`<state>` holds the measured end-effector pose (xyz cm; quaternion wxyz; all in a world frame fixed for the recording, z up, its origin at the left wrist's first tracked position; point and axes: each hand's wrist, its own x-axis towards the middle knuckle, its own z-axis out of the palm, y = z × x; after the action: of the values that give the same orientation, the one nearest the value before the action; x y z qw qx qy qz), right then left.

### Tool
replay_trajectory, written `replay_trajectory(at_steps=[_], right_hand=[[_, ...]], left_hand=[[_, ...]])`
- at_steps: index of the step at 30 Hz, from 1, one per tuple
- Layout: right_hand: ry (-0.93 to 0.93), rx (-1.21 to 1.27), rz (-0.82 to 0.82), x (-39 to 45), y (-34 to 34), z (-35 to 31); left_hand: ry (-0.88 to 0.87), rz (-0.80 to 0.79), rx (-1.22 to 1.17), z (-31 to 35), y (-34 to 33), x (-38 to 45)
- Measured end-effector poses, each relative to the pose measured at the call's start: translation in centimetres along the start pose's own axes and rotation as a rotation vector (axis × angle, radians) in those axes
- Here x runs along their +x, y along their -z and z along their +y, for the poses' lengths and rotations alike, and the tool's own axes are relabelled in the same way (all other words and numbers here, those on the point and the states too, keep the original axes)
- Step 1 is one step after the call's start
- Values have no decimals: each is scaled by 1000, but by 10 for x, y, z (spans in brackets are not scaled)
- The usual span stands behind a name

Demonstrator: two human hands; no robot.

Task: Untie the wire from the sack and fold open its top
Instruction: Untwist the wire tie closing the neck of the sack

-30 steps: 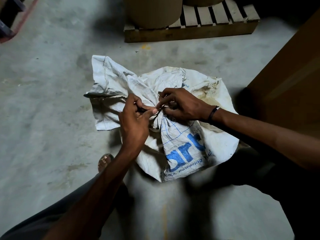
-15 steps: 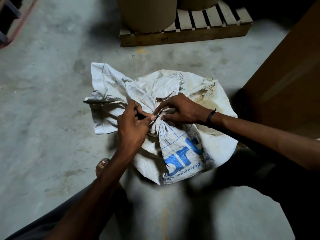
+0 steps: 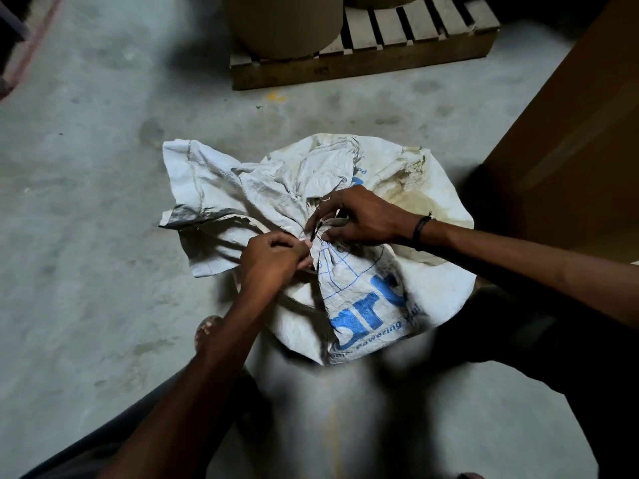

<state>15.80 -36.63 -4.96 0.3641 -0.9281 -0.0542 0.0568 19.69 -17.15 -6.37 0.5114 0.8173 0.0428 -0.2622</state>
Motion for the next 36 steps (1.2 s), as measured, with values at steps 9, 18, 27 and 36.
replay_trajectory(at_steps=[9,18,27,36], right_hand=[[-21,127,5,0,-2,11],[-73,150,20,5,0,12],[-175,205,76,7,6,21],[-187,205,91,1,5,17]], left_hand=[[130,-11,-122,8,-6,-5],[-17,45,-70,-1,-6,-8],[-66,164,-49,-8,-17,3],[-111,192,-83,-9,-22,5]])
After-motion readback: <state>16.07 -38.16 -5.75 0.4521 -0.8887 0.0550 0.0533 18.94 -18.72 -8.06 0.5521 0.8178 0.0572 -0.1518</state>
